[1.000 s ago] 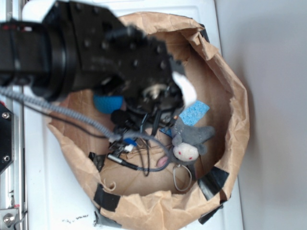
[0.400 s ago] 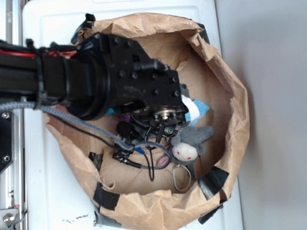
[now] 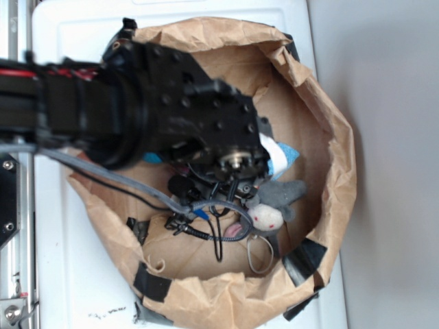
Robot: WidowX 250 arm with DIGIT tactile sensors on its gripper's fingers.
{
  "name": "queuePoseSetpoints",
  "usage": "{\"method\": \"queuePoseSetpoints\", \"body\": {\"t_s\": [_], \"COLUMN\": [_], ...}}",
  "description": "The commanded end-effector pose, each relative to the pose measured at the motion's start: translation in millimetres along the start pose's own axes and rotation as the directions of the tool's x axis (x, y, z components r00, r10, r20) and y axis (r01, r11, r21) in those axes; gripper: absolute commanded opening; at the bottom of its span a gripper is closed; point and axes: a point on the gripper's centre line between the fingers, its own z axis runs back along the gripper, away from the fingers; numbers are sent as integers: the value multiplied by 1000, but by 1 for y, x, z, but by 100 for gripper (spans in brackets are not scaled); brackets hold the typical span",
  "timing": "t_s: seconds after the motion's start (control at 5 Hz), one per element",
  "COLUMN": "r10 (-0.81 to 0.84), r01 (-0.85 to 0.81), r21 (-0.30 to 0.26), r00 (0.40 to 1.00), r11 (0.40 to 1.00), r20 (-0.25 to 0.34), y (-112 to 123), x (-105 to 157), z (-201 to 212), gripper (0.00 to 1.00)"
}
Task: Grab the wood chip.
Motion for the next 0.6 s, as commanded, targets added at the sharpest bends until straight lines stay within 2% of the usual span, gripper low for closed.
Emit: {"method": "queuePoseSetpoints", "body": {"t_s": [0.0, 0.2, 0.4], "r10": [193, 223, 256], "r01": [-184, -219, -266], "r21": [-65, -47, 71], "r00": [959, 964, 958], "r11": [981, 975, 961], "r20": [208, 146, 128], "y": [36, 35, 37], "x": [-7, -12, -15], "z": [106, 133, 145], "gripper": [0, 0, 0]}}
